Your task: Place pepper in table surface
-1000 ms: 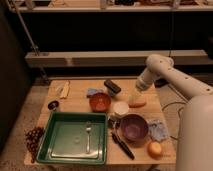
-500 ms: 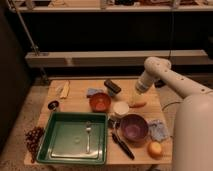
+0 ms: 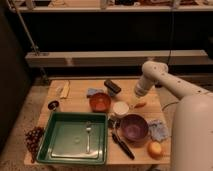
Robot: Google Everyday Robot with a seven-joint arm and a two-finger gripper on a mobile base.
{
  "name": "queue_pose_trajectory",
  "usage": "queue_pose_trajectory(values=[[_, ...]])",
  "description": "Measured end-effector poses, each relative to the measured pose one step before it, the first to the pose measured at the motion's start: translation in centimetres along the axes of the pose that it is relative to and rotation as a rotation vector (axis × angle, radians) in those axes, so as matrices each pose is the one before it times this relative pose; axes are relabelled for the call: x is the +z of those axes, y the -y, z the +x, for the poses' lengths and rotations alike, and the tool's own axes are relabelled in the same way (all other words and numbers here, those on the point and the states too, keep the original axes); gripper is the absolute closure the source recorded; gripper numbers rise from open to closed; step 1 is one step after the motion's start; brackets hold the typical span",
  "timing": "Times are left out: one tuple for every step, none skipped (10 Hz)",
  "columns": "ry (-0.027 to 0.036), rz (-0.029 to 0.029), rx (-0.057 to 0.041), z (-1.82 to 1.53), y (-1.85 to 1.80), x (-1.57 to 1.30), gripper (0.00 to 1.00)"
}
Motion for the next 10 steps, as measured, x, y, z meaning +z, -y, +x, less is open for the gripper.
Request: queue_pose_trajectory(values=[[0.00665, 0.00492, 0.00538, -0.374, 0.008, 0.503, 0.20], [0.00402, 0.00394, 0.00470, -0.374, -0.003, 0.381, 0.20], [0.00473, 0.00337, 0.00297, -0.209, 0.038, 0.347, 0.20], [0.00357, 0.00400, -0.00131, 0.047, 0.043, 1.108, 0.20], [-0.00122, -0.00165, -0.00203, 0.093, -0.039, 0.379, 0.20], [-0.00115, -0.00488, -0.00111, -0.010, -0.115, 0.076, 0.20], [-0.00273, -0.00698, -0.00955, 0.029, -0.086, -0.016, 0.20], [0.00337, -0.00573, -0.01286, 0.133, 0.023, 0.154, 0.20], [0.00116, -0.00421, -0.01078, 0.263, 0.045, 0.265, 0.20], [-0.00026, -0.00261, -0.00809, 0.229, 0.015, 0.192, 0.20]])
